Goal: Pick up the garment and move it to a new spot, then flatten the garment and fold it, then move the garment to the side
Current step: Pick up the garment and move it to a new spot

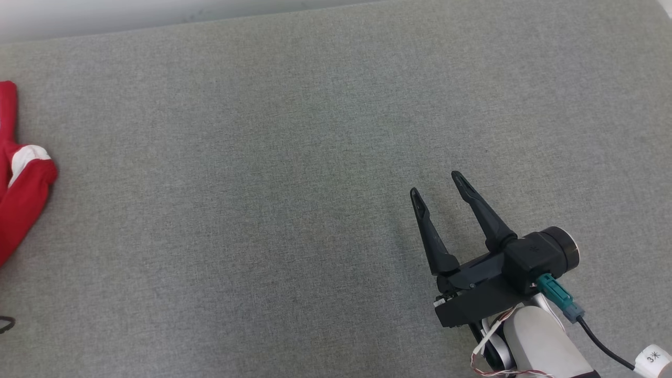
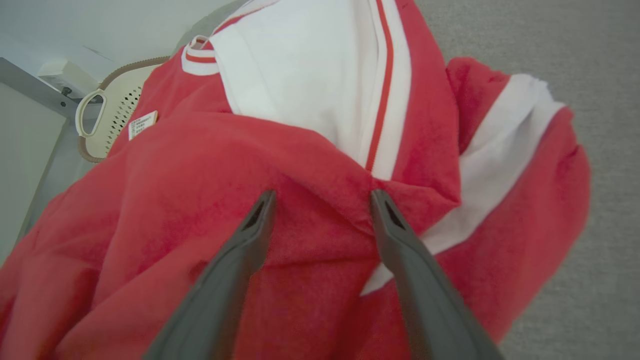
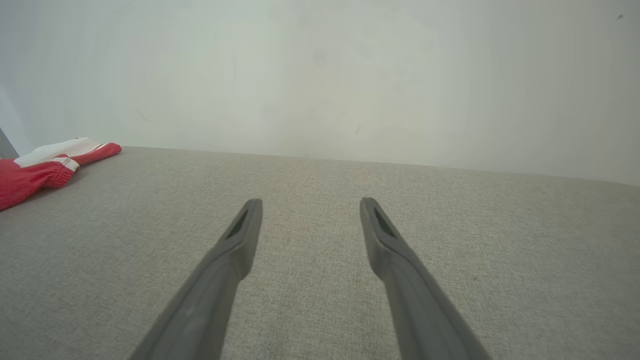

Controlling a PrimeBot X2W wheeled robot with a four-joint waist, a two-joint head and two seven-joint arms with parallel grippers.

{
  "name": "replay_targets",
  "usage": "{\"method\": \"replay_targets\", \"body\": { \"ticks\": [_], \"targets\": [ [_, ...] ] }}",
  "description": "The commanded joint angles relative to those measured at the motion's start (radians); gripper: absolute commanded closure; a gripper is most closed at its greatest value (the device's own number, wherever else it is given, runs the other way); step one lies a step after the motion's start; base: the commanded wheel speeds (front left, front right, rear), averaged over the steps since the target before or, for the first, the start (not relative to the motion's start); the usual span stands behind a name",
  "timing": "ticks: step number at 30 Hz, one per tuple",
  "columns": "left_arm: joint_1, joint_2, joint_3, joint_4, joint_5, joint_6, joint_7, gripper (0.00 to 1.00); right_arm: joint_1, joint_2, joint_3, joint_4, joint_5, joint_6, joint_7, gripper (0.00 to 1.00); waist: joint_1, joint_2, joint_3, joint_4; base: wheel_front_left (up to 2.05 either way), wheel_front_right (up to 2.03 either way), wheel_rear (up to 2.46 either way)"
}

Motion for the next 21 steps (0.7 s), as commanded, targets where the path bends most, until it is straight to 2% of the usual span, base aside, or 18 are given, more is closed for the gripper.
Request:
{"method": "replay_targets", "body": {
  "ticks": [1,2,10,21],
  "targets": [
    [0.000,0.012,-0.010,0.018,-0.007,0.001,0.006,0.70,-0.007,-0.001,0.003,-0.002,0.000,0.000,-0.003,0.00,0.0000,0.0000,0.001,-0.004,0.00,0.00,0.00],
    [0.001,0.012,-0.017,0.021,-0.009,0.001,0.007,1.00,-0.007,-0.001,0.003,-0.002,0.000,0.000,-0.003,0.00,0.0000,0.0000,0.001,-0.005,0.00,0.00,0.00],
    [-0.024,0.031,-0.051,0.014,0.000,0.001,-0.092,1.00,0.001,-0.002,-0.007,0.002,-0.006,0.000,-0.003,0.00,0.0000,0.0000,-0.011,0.008,0.00,0.00,0.00],
    [-0.101,0.062,-0.089,-0.064,0.030,0.003,-0.248,1.00,0.026,0.019,-0.008,0.014,0.013,0.000,-0.003,0.00,0.0000,0.0000,-0.089,0.035,0.00,0.00,0.00]
  ]
}}
